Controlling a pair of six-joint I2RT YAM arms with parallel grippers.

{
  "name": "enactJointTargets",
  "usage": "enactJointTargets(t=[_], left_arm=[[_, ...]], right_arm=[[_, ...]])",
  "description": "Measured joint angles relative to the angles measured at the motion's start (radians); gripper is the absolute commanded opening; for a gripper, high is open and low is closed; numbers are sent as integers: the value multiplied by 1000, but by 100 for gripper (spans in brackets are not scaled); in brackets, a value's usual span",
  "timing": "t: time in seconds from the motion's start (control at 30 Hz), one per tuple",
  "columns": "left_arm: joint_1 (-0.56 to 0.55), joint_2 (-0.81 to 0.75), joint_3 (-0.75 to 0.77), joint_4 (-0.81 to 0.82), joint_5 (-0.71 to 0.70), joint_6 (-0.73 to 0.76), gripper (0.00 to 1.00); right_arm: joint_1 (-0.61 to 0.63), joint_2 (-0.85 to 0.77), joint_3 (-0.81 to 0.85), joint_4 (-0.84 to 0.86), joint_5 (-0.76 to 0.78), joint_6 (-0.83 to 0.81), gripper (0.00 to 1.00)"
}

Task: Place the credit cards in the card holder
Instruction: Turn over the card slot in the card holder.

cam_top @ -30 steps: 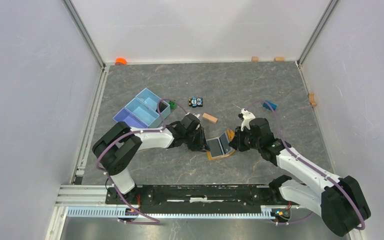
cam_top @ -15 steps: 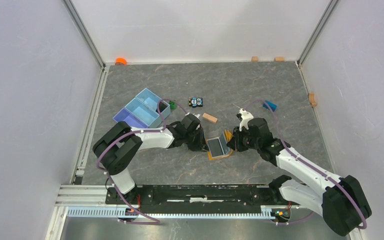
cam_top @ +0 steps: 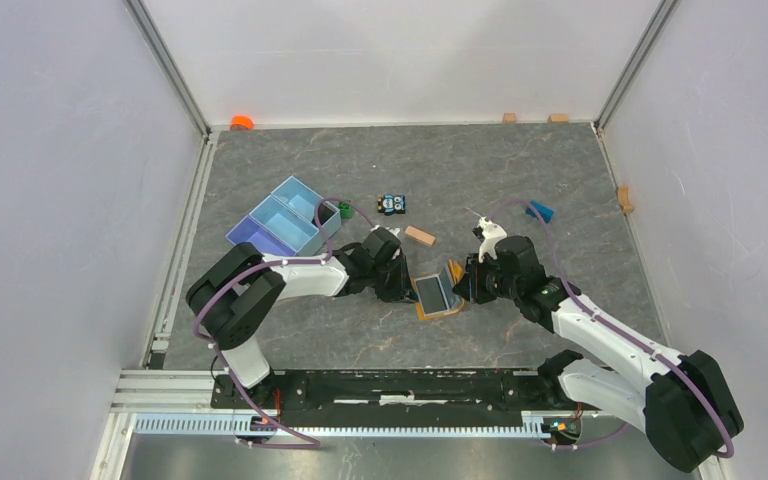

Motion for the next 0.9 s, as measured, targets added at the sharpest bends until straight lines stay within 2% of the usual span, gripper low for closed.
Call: enactJointTargets(t=[0.6, 0.7, 0.8, 0.9], left_arm=[[0, 3, 0, 7, 0, 0, 20], [0, 3, 0, 8, 0, 0, 20], [0, 3, 0, 8, 0, 0, 20], [0, 3, 0, 8, 0, 0, 20]], right_arm=[[0, -22, 0, -13, 1, 7, 31], [0, -24, 0, -17, 3, 7, 30], [0, -24, 0, -20, 5, 6, 22], [0, -25, 0, -21, 8, 8, 18]])
